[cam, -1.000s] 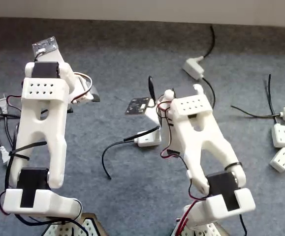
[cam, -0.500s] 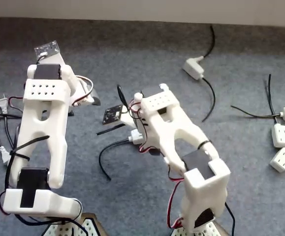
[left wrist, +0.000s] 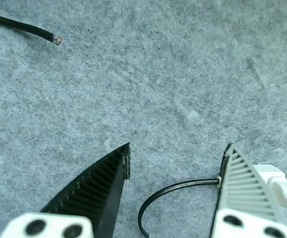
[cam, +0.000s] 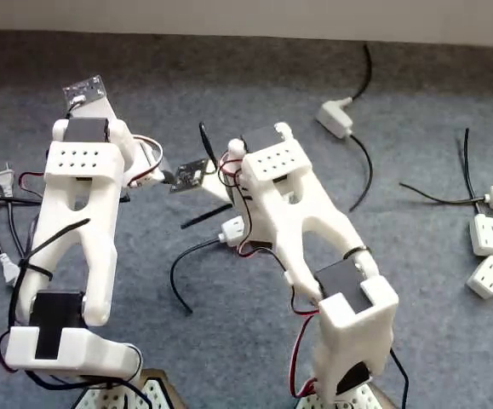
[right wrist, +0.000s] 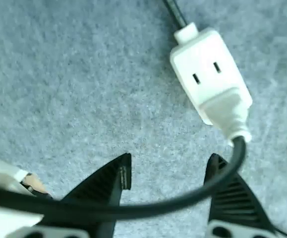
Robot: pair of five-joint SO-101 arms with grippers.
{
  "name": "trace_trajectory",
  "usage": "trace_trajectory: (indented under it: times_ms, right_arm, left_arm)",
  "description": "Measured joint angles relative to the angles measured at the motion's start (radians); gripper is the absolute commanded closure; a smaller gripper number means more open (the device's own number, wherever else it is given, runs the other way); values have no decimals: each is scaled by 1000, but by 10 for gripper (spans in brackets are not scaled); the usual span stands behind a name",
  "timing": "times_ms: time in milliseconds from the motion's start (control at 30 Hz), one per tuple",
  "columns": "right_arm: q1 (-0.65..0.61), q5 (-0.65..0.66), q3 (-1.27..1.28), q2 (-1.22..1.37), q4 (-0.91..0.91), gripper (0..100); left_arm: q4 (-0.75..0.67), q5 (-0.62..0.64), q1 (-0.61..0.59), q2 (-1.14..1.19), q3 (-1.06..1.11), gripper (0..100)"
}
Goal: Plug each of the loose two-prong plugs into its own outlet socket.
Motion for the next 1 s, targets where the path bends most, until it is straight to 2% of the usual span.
trace_trajectory:
  times_ms: [133, 367, 467, 600, 733, 1000]
  right_arm:
    - [-8, -284, -5, -31, -14, 756]
    - [-60, -964, -5, -18, -115, 756]
    - [-124, -1143, -5, 44, -172, 756]
    - [-149, -1339, -5, 158, -285, 756]
    - [-144, -1452, -5, 229, -367, 756]
    - [-87, -1435, -5, 230, -476, 756]
  left_arm:
    - [-12, 0, 0, 0, 5, 705]
    - [-12, 0, 0, 0, 6, 705]
    - [-12, 0, 0, 0, 12, 705]
    - [-12, 0, 0, 0, 12, 705]
    - [-12, 3, 0, 0, 12, 705]
    - [-12, 3, 0, 0, 12, 705]
